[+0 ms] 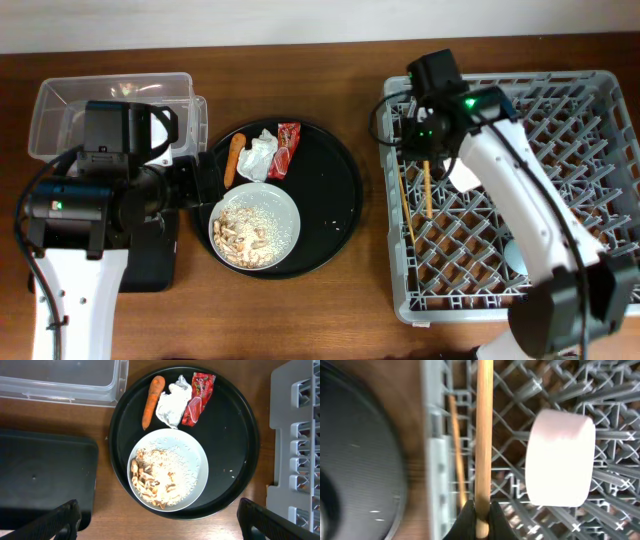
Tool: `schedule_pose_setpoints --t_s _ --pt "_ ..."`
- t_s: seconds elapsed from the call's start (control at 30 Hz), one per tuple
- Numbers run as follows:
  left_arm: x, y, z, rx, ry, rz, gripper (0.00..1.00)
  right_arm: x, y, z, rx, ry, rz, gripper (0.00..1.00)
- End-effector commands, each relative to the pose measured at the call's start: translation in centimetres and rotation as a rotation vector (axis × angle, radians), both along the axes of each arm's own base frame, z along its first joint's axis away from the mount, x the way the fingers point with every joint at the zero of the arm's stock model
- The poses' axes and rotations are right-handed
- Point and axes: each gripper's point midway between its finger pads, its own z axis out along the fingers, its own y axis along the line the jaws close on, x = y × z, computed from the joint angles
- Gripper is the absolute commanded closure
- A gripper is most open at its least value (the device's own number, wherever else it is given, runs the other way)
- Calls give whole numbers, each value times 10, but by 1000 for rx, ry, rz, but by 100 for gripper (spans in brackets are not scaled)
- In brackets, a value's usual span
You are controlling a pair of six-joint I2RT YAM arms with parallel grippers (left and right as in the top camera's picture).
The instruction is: Sort waste into correct bins and load items into the dishwasher rack
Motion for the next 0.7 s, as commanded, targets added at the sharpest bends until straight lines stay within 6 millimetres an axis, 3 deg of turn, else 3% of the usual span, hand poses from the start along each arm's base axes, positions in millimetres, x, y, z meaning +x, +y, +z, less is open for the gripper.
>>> schedule_pose_setpoints --t_s 0.0,0.03,0.07,0.17,0.23,0.27,0.4,0.43,0.47,0.57,0.67 --pt "1 2 2 4 -8 8 1 -2 0 -34 -34 109 78 79" --pt "1 2 2 5 -7 8 1 -2 3 -36 -22 118 83 63" --pt "1 2 2 5 -8 8 1 -2 9 -33 -1 109 93 54" --pt "1 2 2 4 -8 9 1 -2 18 16 35 -14 110 43" --pt "1 2 2 5 -8 8 1 -17 21 63 93 -119 99 41" --pt "1 2 2 4 -8 8 1 -24 24 77 125 -146 111 41" --pt "1 2 2 4 -8 8 1 -81 54 153 315 -309 251 41" --pt "1 2 2 4 -8 9 1 -100 66 172 369 -350 310 15" --pt "1 2 2 4 -8 8 1 -122 75 191 410 -395 372 2" --pt "1 2 2 4 -8 9 1 -150 56 215 381 -495 360 2" --pt "1 2 2 4 -8 8 1 -184 8 226 257 -577 264 2"
